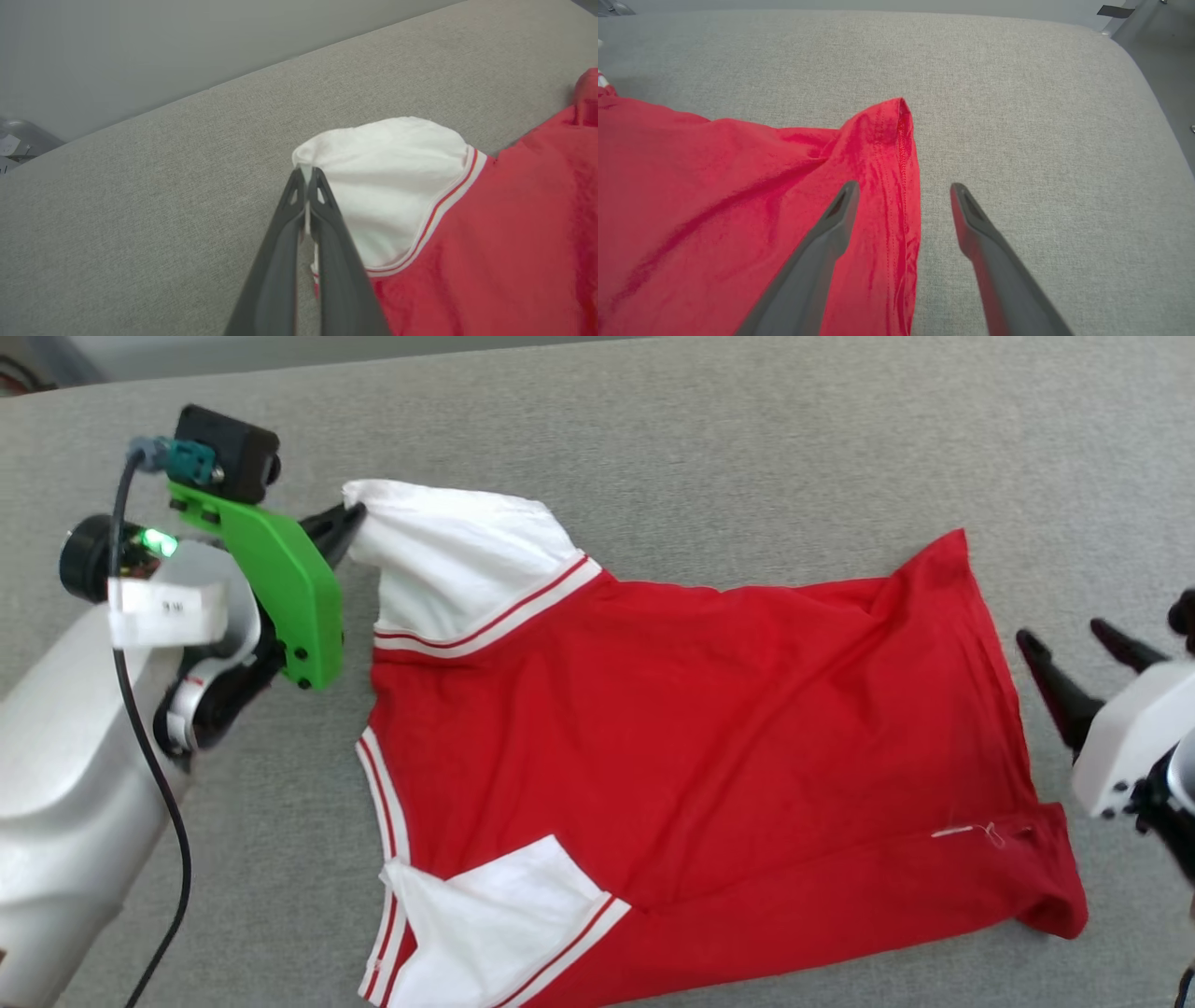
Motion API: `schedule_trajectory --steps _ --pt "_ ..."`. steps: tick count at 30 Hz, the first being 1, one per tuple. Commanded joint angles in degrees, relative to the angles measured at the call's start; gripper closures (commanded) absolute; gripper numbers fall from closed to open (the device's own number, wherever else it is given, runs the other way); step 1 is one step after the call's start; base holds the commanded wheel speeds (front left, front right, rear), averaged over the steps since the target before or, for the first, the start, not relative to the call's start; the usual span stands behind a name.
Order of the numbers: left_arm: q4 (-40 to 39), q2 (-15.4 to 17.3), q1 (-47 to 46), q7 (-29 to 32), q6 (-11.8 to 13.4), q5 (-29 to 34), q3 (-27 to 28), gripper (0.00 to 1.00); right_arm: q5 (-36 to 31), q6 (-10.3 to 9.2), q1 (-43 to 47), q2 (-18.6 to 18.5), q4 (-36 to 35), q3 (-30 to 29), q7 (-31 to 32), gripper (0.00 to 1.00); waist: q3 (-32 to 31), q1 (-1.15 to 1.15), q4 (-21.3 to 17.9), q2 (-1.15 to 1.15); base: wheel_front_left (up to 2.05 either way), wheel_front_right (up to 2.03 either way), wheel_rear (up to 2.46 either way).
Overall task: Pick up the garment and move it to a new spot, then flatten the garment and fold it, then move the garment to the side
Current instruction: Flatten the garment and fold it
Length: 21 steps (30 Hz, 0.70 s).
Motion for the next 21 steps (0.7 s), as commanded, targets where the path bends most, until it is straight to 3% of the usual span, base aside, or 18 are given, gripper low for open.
schedule_trajectory --steps 1,10,14,21 --pt "-2.9 0.9 2.1 0.3 1.4 -0.3 0.3 1.00 -0.6 -0.04 -2.7 -0.5 0.4 -0.5 2.6 0.00 0.0 0.00 1.9 0.00 0.00 0.00 0.00" --pt "-20.6 2.9 8.2 -0.1 8.2 0.7 0.5 1.00 -3.4 -0.04 -16.0 0.3 7.2 -1.5 20.6 0.00 3.3 0.00 6.2 0.00 0.00 0.00 0.00" --pt "-23.7 2.8 7.9 -0.1 8.9 1.5 0.3 1.00 -5.7 -0.04 -19.8 0.2 11.1 -2.4 23.4 0.00 4.6 0.00 8.0 0.00 0.00 0.00 0.00" --pt "-26.2 1.7 7.1 -0.6 8.7 1.7 -0.1 1.00 -8.8 -0.04 -23.8 0.0 18.2 -4.2 23.0 0.00 6.5 0.00 10.0 0.00 0.00 0.00 0.00"
